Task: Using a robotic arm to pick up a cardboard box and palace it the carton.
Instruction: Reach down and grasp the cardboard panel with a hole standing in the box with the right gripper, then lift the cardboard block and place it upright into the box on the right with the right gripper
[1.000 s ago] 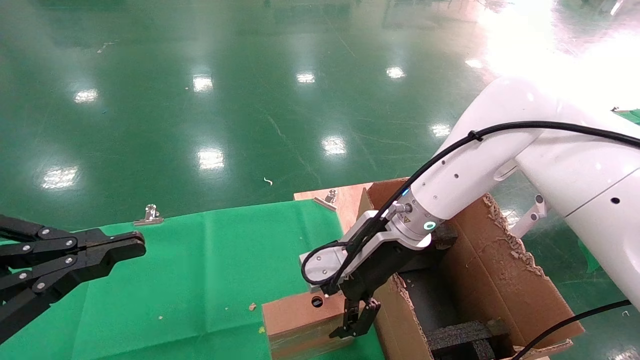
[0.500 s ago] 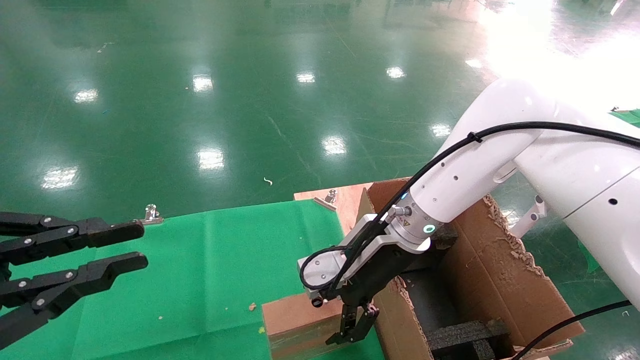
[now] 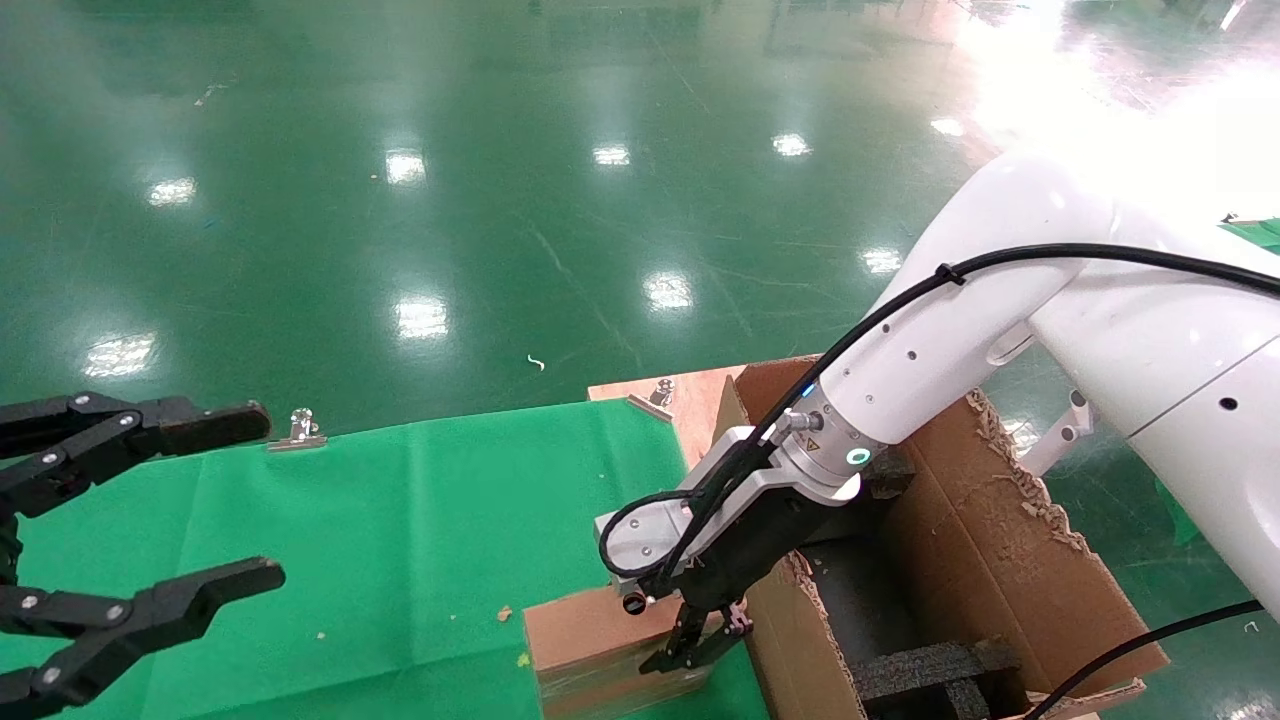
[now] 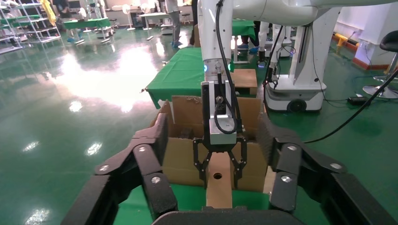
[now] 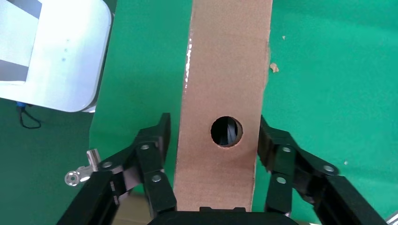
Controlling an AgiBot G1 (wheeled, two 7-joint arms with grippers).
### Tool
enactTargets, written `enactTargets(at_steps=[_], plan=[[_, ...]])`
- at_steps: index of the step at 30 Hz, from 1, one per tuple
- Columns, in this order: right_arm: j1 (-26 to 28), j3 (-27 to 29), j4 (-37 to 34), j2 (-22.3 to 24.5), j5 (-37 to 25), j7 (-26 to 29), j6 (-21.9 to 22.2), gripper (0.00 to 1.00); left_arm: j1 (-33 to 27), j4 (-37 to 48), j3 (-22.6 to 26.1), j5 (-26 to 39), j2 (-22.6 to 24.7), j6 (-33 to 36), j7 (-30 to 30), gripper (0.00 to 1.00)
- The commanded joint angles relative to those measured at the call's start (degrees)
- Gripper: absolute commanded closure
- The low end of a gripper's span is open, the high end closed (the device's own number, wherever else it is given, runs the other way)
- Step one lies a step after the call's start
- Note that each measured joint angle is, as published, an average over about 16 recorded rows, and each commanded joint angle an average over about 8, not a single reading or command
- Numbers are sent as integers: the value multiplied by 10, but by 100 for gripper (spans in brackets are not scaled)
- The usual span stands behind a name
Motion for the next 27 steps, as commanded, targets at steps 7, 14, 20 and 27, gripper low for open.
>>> enactTargets(at_steps=[7, 14, 20, 27], plan=[[0, 1, 1, 0, -1, 0, 0, 100, 0, 0, 0, 0, 0, 0, 0, 0], [2, 0, -2, 2, 4, 1, 3, 100, 0, 0, 0, 0, 0, 0, 0, 0], [42, 1, -24, 12, 39, -8, -2, 100, 0, 0, 0, 0, 0, 0, 0, 0], [149, -24, -78, 26, 92, -48, -9, 100, 0, 0, 0, 0, 0, 0, 0, 0]])
